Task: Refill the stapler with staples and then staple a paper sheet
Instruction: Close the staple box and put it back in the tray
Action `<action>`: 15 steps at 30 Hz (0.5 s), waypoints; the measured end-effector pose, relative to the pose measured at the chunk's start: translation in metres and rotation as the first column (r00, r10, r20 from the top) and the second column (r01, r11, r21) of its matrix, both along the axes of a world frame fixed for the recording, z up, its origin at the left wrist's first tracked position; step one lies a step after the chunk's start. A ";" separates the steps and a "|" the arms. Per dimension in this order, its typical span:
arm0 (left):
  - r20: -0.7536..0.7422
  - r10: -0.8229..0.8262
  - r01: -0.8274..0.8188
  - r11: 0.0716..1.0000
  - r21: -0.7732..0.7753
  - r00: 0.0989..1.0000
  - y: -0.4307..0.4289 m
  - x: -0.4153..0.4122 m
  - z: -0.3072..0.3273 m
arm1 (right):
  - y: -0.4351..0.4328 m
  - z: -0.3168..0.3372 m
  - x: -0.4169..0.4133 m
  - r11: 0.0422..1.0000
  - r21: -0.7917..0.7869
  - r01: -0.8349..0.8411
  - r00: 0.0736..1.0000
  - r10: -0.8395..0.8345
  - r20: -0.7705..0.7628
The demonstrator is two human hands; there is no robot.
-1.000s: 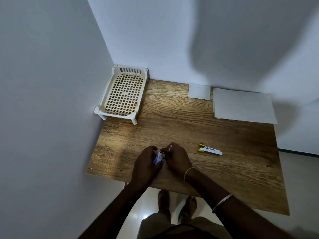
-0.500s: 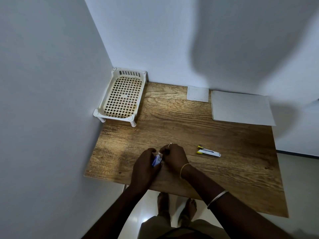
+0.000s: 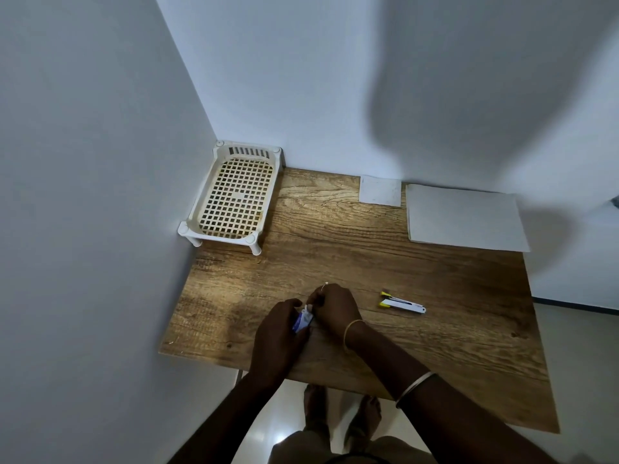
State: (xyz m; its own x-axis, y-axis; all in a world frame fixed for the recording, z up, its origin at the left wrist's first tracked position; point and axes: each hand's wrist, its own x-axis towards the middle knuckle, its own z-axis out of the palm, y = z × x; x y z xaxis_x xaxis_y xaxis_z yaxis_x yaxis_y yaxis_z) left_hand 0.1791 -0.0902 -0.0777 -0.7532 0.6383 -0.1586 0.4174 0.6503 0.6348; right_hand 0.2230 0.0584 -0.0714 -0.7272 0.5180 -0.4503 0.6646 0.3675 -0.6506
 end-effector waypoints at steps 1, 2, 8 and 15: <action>0.000 0.001 -0.001 1.000 0.006 1.000 0.000 0.000 0.000 | 0.001 0.000 -0.001 1.000 0.004 -0.006 1.000 0.006 0.012; -0.001 0.001 -0.001 1.000 0.014 1.000 0.000 0.001 0.000 | 0.001 0.001 -0.002 1.000 0.010 -0.011 1.000 0.011 0.020; 0.004 -0.005 0.005 0.999 0.040 1.000 -0.001 0.003 0.002 | 0.000 0.001 -0.003 0.999 0.039 -0.030 0.999 0.029 0.022; 0.009 0.015 -0.015 0.998 0.056 1.000 -0.002 0.006 0.004 | 0.008 0.004 -0.005 0.994 0.033 -0.105 0.994 0.104 0.023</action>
